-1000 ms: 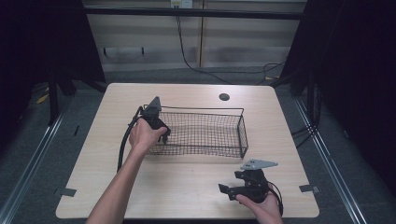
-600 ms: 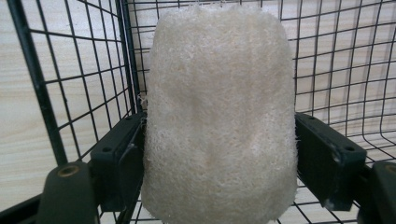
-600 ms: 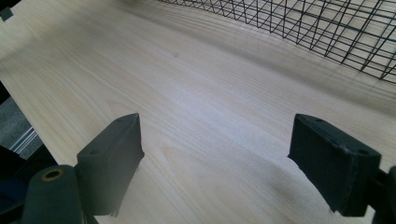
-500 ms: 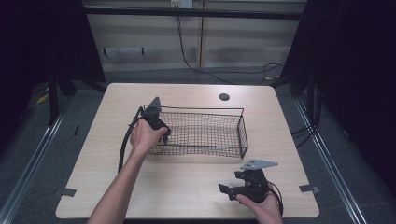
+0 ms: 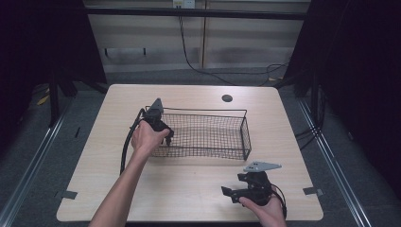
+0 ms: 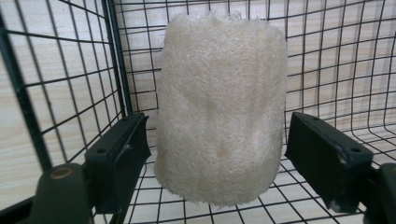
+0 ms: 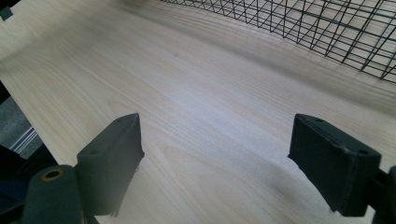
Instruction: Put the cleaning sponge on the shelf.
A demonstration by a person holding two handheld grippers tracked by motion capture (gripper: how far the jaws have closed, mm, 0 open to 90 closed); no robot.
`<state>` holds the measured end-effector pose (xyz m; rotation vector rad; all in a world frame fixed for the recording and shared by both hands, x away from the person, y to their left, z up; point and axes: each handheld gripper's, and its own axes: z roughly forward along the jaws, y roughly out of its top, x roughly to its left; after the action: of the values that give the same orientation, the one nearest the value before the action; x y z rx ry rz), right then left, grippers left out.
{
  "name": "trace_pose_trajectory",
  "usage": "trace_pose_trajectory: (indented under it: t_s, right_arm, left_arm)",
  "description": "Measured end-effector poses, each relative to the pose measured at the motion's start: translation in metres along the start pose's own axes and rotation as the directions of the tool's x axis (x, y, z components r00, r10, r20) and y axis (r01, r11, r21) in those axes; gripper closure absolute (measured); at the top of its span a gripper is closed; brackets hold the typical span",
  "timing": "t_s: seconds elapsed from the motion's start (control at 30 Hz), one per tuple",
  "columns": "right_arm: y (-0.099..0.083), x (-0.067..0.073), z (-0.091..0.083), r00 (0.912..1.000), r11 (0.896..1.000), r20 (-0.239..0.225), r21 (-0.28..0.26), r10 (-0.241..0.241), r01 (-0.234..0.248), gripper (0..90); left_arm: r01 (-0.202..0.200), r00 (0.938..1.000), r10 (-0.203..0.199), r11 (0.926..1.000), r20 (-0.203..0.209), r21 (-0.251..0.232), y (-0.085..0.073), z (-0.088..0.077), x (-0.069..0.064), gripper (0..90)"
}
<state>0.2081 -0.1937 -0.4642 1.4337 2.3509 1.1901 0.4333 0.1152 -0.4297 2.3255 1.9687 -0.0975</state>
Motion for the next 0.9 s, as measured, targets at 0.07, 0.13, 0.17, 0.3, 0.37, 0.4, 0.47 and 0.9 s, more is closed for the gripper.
trace_pose_trajectory:
  t_s: [0.07,0.13,0.17,0.3,0.37,0.4,0.47,0.9]
  right_arm:
    - [0.000,0.000,0.000,1.0000,1.000,0.001,0.001,0.000,0.000,16.7]
    - [0.000,0.000,0.000,1.0000,1.000,0.000,0.001,0.001,-0.001,16.7]
    - [0.000,0.000,0.000,1.0000,1.000,0.000,0.001,0.001,-0.001,16.7]
    - [0.000,0.000,0.000,1.0000,1.000,0.000,0.003,0.002,-0.002,16.7]
    - [0.000,0.000,0.000,1.0000,1.000,0.001,0.002,0.001,-0.001,16.7]
    - [0.000,0.000,0.000,1.0000,1.000,0.000,0.003,0.002,-0.002,16.7]
    - [0.000,0.000,0.000,1.0000,1.000,0.000,0.002,0.002,-0.002,16.7]
    - [0.000,-0.001,0.000,1.0000,1.000,-0.002,-0.001,0.002,-0.002,16.6]
  left_arm:
    - [-0.001,1.0000,0.001,1.0000,0.008,-0.002,0.000,-0.002,0.001,20.6]
    - [-0.001,0.9999,0.002,0.9999,0.017,-0.016,-0.001,-0.005,0.002,21.0]
    - [-0.008,0.9998,0.009,0.9997,0.020,-0.022,-0.002,-0.006,0.002,20.6]
    - [-0.011,0.9987,0.013,0.9991,0.049,-0.040,-0.003,-0.012,0.004,20.1]
    - [-0.016,0.9984,0.019,0.9990,0.054,-0.041,-0.004,-0.014,0.005,20.1]
    - [-0.021,0.9978,0.024,0.9987,0.062,-0.047,-0.004,-0.015,0.006,20.1]
    - [-0.026,0.9965,0.030,0.9982,0.077,-0.053,-0.005,-0.018,0.008,19.8]
    - [-0.104,0.9719,0.140,0.9762,0.189,-0.191,-0.015,-0.032,0.020,18.4]
